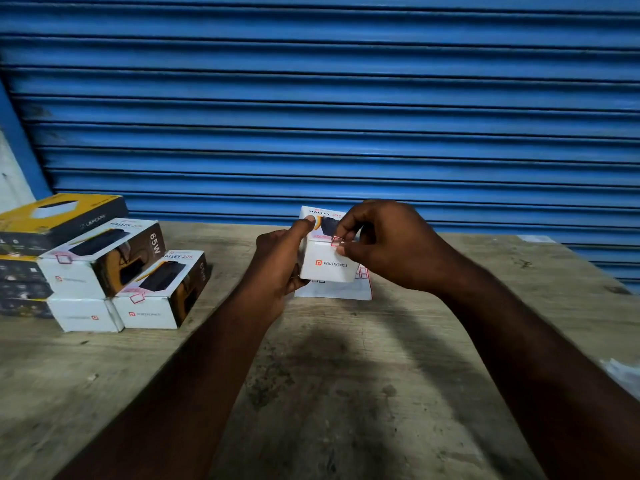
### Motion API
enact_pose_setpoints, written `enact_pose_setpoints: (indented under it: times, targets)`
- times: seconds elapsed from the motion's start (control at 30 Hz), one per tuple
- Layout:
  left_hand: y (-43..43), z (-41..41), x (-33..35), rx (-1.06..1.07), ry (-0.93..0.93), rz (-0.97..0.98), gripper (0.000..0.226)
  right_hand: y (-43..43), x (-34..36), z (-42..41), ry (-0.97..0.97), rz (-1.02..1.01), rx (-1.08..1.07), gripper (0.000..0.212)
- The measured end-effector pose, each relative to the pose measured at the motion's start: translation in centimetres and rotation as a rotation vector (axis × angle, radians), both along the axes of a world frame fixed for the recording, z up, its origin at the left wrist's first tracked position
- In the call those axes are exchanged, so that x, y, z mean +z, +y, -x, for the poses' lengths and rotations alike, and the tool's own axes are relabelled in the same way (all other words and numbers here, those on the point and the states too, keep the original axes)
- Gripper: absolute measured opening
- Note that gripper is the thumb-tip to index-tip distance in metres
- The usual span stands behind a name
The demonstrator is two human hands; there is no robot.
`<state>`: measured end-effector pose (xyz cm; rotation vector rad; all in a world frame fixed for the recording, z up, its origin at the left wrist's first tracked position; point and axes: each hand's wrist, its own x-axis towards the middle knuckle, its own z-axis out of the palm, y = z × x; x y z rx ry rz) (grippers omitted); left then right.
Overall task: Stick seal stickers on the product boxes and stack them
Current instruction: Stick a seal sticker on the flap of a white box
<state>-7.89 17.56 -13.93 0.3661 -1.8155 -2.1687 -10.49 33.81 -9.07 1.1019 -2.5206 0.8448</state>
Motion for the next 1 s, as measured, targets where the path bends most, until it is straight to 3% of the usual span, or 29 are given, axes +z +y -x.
enact_pose_setpoints:
  times: [0.37, 0.6, 0.9, 1.0]
  targets:
    - [0.0, 0.1, -0.4, 0.020, 0.009, -0.009, 0.025, 0.3, 0.0, -0.1, -0.105, 0.024, 0.024, 0.004]
    - [0.2, 0.1, -0.8, 0.043, 0.015, -0.016, 0.031, -0.2, -0.9, 0.0, -0.012, 0.014, -0.015, 0.005]
    - [0.4, 0.0, -0.8, 0.028, 0.022, -0.031, 0.020, -0.2, -1.1, 0.2, 0.080, -0.007, -0.026, 0.003]
    - [0.3, 0.0, -0.7, 0.033, 0.006, -0.041, 0.028, -0.3, -1.3, 0.4, 0.115, 0.000, -0.035, 0.003]
